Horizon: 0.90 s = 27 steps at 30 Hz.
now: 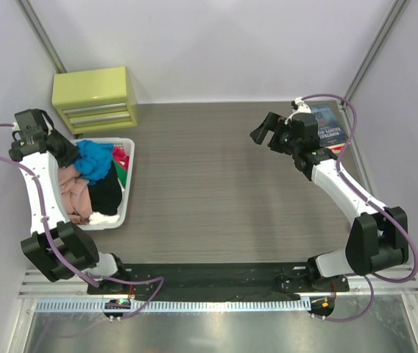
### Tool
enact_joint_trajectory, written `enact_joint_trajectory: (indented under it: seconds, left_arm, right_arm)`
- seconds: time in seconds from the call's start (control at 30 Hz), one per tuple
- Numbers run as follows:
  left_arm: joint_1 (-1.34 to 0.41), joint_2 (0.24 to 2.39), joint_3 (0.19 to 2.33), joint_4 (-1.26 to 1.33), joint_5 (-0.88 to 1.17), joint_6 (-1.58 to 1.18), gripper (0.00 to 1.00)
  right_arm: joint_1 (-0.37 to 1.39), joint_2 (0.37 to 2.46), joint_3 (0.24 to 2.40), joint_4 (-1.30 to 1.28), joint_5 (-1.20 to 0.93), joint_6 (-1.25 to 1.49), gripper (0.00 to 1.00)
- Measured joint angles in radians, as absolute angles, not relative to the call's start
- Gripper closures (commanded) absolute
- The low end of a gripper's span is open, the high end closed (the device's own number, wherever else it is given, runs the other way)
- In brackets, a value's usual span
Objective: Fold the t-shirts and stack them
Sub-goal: Grab crumpled tshirt from bin with the left arm, then move the tshirt to the center of the board
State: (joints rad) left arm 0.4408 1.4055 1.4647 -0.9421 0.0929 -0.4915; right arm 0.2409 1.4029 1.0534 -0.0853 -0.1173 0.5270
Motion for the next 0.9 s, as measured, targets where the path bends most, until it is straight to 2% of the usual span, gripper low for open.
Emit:
enact_joint_trajectory:
  seconds: [0.53,0.77,0.9]
  left_arm:
    - [0.441,1.397,1.797,-0.993,0.143,-0.49,1.0]
    - [0.441,1.469,2.149,-0.981,0.209,-0.542,1.0]
    - [0.441,1.481,2.261,-0.926,0.26,-0.592,1.0]
  right_arm:
    - [0.241,1.443,1.079,-0.093,-0.132,0.528,0.0]
    - [0.241,1.443,1.092,-0.088,-0.146,0.537,0.0]
    - [0.241,1.443,1.099,-0.084,-0.149,0.537,0.0]
